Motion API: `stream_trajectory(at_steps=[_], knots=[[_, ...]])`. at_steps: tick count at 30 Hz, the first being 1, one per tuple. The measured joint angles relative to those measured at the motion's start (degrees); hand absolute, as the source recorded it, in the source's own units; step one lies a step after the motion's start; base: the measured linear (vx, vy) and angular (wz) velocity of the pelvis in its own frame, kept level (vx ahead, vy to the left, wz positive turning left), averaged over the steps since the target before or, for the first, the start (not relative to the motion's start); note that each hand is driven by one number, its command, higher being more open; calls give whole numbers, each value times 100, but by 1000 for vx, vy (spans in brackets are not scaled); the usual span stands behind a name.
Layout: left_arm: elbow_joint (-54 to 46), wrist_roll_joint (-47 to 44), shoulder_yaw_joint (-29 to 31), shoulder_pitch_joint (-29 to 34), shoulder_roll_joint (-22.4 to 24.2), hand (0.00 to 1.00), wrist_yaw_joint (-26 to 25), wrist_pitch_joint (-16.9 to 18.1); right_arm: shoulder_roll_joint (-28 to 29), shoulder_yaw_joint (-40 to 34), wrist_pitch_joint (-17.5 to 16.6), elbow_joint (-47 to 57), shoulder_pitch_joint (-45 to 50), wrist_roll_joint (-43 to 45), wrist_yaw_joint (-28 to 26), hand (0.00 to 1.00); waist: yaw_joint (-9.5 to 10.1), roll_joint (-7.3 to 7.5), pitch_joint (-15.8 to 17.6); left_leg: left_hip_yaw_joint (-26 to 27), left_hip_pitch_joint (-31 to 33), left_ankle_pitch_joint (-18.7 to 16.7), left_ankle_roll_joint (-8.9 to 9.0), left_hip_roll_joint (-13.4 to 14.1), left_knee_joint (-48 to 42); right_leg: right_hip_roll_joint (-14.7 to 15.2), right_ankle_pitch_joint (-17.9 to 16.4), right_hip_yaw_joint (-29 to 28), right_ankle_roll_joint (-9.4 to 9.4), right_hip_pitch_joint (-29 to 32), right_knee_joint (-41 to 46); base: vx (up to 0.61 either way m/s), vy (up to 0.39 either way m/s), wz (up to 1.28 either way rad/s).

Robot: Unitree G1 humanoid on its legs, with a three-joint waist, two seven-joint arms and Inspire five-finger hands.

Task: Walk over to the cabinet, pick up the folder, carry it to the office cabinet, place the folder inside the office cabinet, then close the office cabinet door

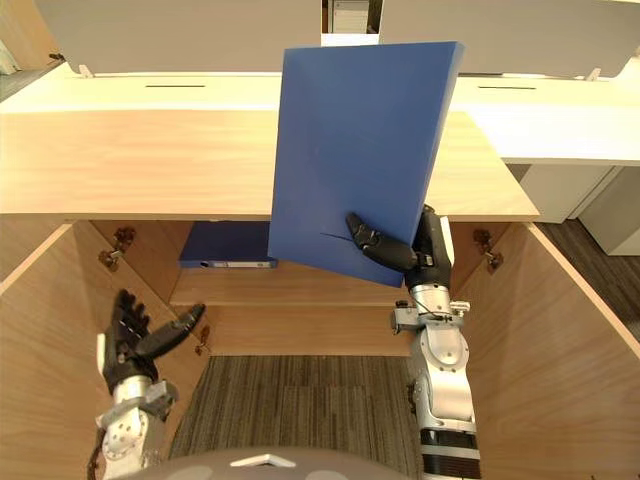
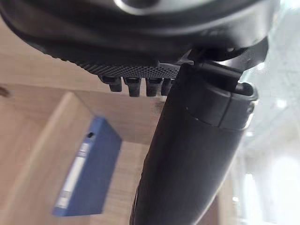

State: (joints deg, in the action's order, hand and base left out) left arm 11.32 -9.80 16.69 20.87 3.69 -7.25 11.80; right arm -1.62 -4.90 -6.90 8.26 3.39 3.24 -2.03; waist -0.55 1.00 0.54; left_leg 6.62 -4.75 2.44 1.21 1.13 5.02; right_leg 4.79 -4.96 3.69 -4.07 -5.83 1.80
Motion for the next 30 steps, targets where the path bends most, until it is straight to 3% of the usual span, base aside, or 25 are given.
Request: stream_trajectory(at_steps=[4, 9, 13, 20, 23, 28, 30], knots=[[1350, 186, -10, -20, -13, 100, -14, -221, -90, 281, -85, 0, 61, -163, 60, 0, -3, 35, 31, -10, 0, -2, 2, 3, -1, 0, -1, 11, 1, -20, -36, 0, 0, 0], [2925, 325, -23, -89, -214, 100, 100, -389, -465, 1166, -117, -64, 161, -580, 13, 0, 20, 52, 86, -25, 1, 1, 9, 30, -1, -34, -2, 25, 9, -37, -61, 0, 0, 0], [3591, 611, -65, -261, -588, 100, 142, -378, -733, 1746, -132, -377, 158, -789, -66, 0, 55, 18, 123, -36, -10, 13, 26, 51, -1, -54, 0, 29, 11, -49, -59, -18, -11, 1], [4261, 837, -258, -417, -791, 100, 160, -438, -1340, 2596, -139, -816, 88, -1229, -243, 0, 67, -27, 307, -29, 185, 22, 34, 52, -1, -57, 11, 6, 21, 160, -49, -17, -1, -1], [4277, 838, -416, -686, -818, 100, 162, -436, -1573, 2876, -138, -1091, -295, -1466, -272, 0, 87, -112, 624, 38, 449, 33, 22, 61, -125, -56, 60, -72, 39, 445, 51, -38, 14, -10], [4173, 833, -707, -1481, -888, 100, 176, -405, -1920, 2866, -137, -1298, -1222, -1689, -198, 0, 102, -374, 1482, 15, 1832, -464, -55, 248, -1698, -105, 38, -129, 73, 1502, 891, -112, 23, -9], [4114, 834, -910, -1792, -965, 100, 158, -348, -2017, 2849, -136, -1377, -1545, -1689, -70, 0, 89, -413, 1774, 3, 2434, -636, -63, 289, -2284, -81, -213, -131, 121, 2172, 1590, -178, 18, -6]])
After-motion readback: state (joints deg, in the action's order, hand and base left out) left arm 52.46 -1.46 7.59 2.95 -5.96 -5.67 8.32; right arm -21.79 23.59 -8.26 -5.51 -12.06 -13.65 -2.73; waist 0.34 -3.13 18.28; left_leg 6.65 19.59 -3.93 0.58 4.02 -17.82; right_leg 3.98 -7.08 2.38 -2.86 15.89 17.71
